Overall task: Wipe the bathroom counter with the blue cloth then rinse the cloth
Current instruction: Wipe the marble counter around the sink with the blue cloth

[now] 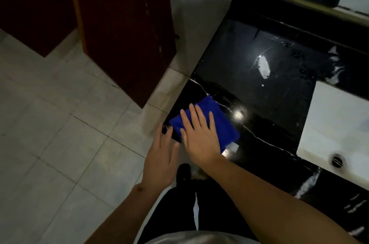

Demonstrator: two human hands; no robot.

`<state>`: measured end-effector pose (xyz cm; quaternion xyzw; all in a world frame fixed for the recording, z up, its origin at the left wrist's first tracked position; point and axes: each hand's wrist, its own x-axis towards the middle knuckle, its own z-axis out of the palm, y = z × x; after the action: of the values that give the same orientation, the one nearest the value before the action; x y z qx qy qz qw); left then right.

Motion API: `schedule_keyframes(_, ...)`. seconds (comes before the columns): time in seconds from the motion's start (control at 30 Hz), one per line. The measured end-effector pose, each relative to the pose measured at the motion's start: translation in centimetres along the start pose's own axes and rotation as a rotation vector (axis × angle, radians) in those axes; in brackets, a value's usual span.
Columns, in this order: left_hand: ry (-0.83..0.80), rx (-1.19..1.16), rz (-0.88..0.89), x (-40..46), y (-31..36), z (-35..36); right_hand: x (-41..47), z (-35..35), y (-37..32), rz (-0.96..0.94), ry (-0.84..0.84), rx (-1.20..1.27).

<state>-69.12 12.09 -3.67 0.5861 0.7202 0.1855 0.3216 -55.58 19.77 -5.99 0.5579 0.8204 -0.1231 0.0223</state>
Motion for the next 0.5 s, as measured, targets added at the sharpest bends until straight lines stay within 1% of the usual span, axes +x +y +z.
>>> schedule_keyframes(0.17, 0.011, 0.051, 0.027, -0.3, -0.1, 1.5, 3.7, -1.0, 0.9, -0.011, 0.022, 0.063)
schedule_keyframes(0.27, 0.006, 0.2, 0.068, 0.1, 0.2, 1.7, 3.7, -1.1, 2.2, 0.018, 0.04, 0.092)
schedule_keyframes(0.4, -0.004, 0.321, 0.16, 2.2, 1.9, 1.7, 1.7, -1.5, 4.9, 0.243, 0.091, 0.113)
schedule_keyframes(0.5, -0.029, 0.355, 0.174, 4.5, 3.2, 2.2, -1.5, -1.5, 8.8, 0.427, 0.121, 0.108)
